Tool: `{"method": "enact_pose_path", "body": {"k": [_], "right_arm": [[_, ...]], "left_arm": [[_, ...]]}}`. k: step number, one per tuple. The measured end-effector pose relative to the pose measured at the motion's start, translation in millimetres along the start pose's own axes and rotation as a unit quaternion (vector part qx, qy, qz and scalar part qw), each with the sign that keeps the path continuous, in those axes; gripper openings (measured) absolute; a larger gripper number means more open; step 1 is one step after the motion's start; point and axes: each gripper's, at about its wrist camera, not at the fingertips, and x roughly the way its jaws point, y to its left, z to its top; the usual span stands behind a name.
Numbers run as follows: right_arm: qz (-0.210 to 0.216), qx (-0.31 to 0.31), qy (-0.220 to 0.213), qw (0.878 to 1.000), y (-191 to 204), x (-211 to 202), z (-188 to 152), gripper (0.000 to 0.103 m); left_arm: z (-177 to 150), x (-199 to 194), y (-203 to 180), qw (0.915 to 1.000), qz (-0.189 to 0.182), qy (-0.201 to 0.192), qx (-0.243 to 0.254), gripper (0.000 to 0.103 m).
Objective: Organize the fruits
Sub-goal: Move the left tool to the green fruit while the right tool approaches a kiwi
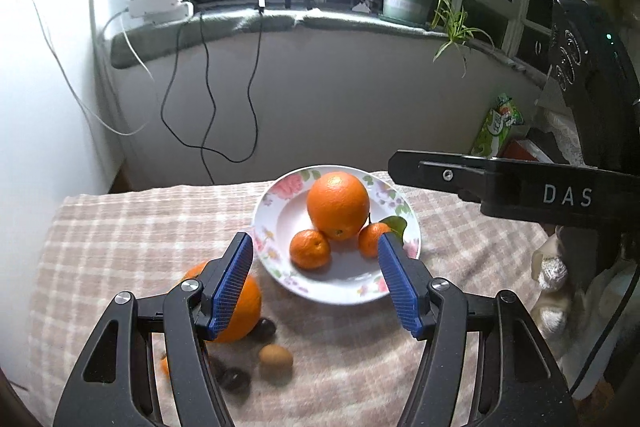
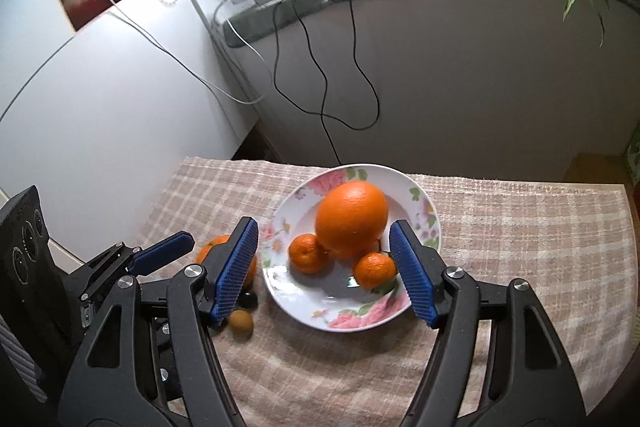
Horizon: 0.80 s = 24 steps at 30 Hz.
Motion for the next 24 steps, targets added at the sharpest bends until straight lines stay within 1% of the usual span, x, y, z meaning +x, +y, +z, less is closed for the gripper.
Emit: {"method": "enact_pose_path", "body": {"k": [4, 5, 7, 10, 12, 15, 18, 21, 24], "right_arm": [[-0.001, -0.018, -0.023, 1.0, 14, -13, -9, 0.072], [-0.001, -0.022, -0.028, 0.999, 18, -16, -11, 0.073], [0.0, -0.03, -0.037, 0.999, 25, -20, -15, 0.087], [-0.002, -0.043, -0.053, 0.998, 36, -27, -23, 0.096], [0.002, -0.048, -0.052, 0.997, 43, -27, -26, 0.096], [0.009, -0.047, -0.039, 0.998, 49, -24, -30, 0.096], [0.024, -0.042, -0.021, 0.999, 53, -19, -35, 0.096], [0.044, -0.032, -0.005, 0.999, 55, -13, -41, 0.096], [0.059, -0.031, 0.002, 0.998, 59, -8, -50, 0.096]], "left_arm": [[-9, -20, 5, 0.9999, 0.003, -0.013, 0.001, 0.065], [-12, -25, 6, 0.9999, 0.003, -0.016, -0.002, 0.067], [-16, -32, 11, 0.9997, 0.002, -0.022, -0.008, 0.068], [-25, -42, 25, 0.9995, 0.002, -0.024, -0.021, 0.068], [-29, -46, 33, 0.9993, 0.004, -0.024, -0.03, 0.068], [-38, -51, 51, 0.9987, 0.009, -0.019, -0.046, 0.068], [-48, -54, 67, 0.9978, 0.014, -0.015, -0.062, 0.072], [-61, -59, 81, 0.9966, 0.019, -0.008, -0.079, 0.072], [-77, -64, 92, 0.9957, 0.026, -0.003, -0.088, 0.072]]}}
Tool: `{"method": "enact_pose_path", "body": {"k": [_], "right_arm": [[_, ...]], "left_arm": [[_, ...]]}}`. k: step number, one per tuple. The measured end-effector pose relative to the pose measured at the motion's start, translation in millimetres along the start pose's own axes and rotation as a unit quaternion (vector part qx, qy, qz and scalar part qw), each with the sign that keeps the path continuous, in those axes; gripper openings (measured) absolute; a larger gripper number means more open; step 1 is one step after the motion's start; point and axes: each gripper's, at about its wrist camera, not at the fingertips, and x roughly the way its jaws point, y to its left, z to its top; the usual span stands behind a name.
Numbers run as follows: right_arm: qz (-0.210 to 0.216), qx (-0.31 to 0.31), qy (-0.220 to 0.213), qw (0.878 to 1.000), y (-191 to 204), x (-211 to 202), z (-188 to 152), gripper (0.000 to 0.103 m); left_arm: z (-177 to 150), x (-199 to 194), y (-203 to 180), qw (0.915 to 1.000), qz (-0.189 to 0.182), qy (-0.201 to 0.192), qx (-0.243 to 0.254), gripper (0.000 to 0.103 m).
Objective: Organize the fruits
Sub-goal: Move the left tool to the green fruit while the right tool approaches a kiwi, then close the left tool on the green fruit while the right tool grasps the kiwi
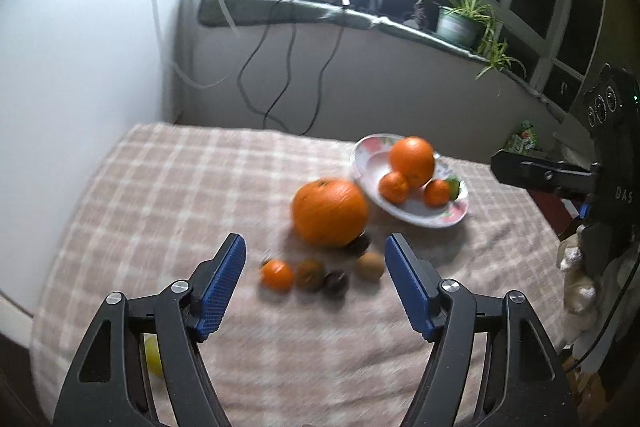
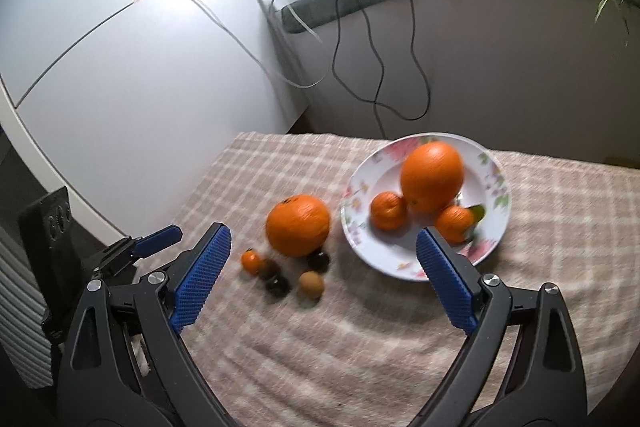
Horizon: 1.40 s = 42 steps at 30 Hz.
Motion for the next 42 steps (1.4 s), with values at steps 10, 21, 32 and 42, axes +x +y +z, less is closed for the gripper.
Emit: {"method": "enact_pose_path", "body": {"k": [10, 21, 32, 42], "right_arm": [[0.007, -0.04, 0.023, 0.999, 16, 21, -35, 0.096], [0.003, -0.087, 0.05, 0.995, 32, 44, -57, 0.079], [-0.007, -0.115, 0.084, 0.99, 46, 75, -67, 0.064], [-0.031, -0.119, 0.103, 0.987, 44, 100, -63, 0.055]], "left_arm": [[-52, -20, 50, 0.9979, 0.035, 0.019, -0.052, 0.072], [-87, -28, 80, 0.9941, 0.056, 0.034, -0.086, 0.066], [-88, -16, 94, 0.9923, 0.057, 0.043, -0.101, 0.058], [-84, -3, 99, 0.9919, 0.069, 0.046, -0.096, 0.055]]}}
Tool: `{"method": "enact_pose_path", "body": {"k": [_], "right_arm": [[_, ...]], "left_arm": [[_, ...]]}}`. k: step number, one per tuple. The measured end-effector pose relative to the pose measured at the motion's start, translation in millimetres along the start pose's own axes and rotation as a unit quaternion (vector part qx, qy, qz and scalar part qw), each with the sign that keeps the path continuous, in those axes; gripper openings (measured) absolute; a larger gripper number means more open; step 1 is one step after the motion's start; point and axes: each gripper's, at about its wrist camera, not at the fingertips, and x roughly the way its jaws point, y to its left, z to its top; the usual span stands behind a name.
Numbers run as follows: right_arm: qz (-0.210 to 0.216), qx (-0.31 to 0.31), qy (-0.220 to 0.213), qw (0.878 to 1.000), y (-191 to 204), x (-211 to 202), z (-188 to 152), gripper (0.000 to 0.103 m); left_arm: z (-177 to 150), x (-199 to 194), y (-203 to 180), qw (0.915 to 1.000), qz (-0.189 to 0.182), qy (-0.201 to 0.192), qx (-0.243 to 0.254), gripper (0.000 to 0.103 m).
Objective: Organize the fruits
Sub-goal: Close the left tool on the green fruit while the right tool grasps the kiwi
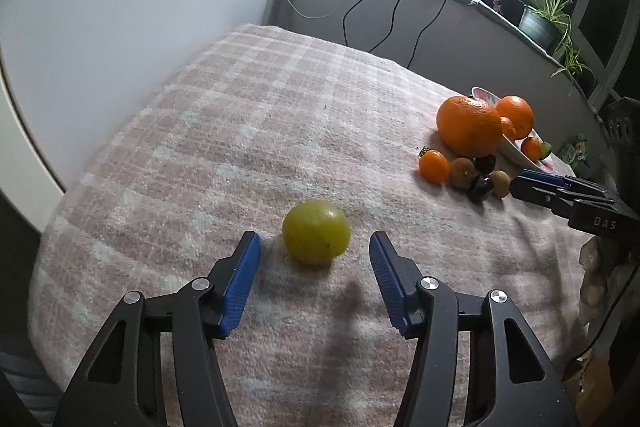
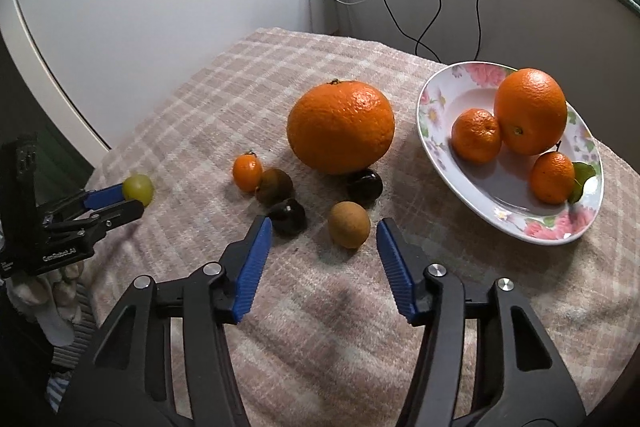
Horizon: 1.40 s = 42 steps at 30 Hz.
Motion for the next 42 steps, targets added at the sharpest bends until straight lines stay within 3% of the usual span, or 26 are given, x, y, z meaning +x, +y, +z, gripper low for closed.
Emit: {"method": "enact_pose_path", "body": {"k": [12, 17, 19, 42], "right_arm": [[-0.023, -0.001, 0.034, 0.999, -6, 28, 1, 0.038], [-0.028, -0.006, 0.034, 0.999, -4, 31, 3, 0.031], [-0.034, -0.011, 0.034, 0.999, -2, 31, 3, 0.028], [-0.008, 0.016, -0.005, 1.0, -14, -12, -9, 0.027]], "left_arm": [[3, 3, 5, 1.0, 0.008, -0.002, 0.003, 0.046], [5, 7, 0, 0.9999, -0.003, -0.002, 0.013, 0.032], [6, 7, -2, 0.9999, -0.001, -0.003, 0.017, 0.031], [10, -9, -15, 0.9993, -0.024, -0.021, 0.018, 0.03]]}}
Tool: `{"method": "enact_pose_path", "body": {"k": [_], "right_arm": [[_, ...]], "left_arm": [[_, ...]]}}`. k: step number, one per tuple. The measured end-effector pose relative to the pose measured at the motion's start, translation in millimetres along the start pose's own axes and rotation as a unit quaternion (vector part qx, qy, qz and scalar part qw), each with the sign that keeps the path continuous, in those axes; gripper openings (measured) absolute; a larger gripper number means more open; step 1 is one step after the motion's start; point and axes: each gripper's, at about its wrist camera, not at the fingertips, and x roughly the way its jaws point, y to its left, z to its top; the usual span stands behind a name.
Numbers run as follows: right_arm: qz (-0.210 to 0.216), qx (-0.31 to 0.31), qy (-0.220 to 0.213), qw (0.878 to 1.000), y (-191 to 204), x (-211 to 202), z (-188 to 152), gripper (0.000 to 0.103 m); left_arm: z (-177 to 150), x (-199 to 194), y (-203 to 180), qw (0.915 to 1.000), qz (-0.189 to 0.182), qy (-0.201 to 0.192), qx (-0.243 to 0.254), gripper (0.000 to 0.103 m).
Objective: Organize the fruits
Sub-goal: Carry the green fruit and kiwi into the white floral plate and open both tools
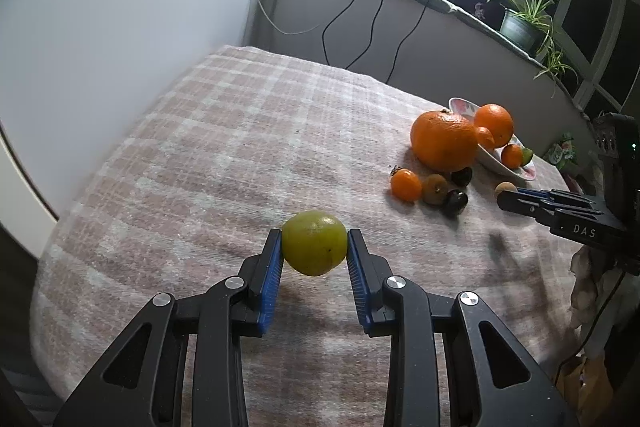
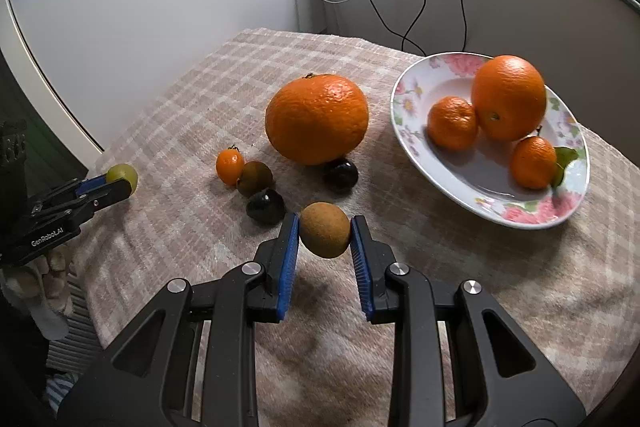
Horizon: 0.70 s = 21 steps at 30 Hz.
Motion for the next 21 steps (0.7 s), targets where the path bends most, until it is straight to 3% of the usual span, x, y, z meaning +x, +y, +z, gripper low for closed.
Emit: {"method": "enact_pose_path", "body": {"k": [8, 21], "right_arm": [[0.003, 0.016, -0.021, 1.0, -12, -22, -2, 0.027], [-0.021, 0.053, -0.047, 0.997, -50, -42, 1, 0.027]], "left_arm": [[8, -7, -19, 0.9997, -0.02, -0.011, 0.014, 0.03], [25, 11, -81, 0.9955, -0.075, -0.013, 0.056, 0.03]]}}
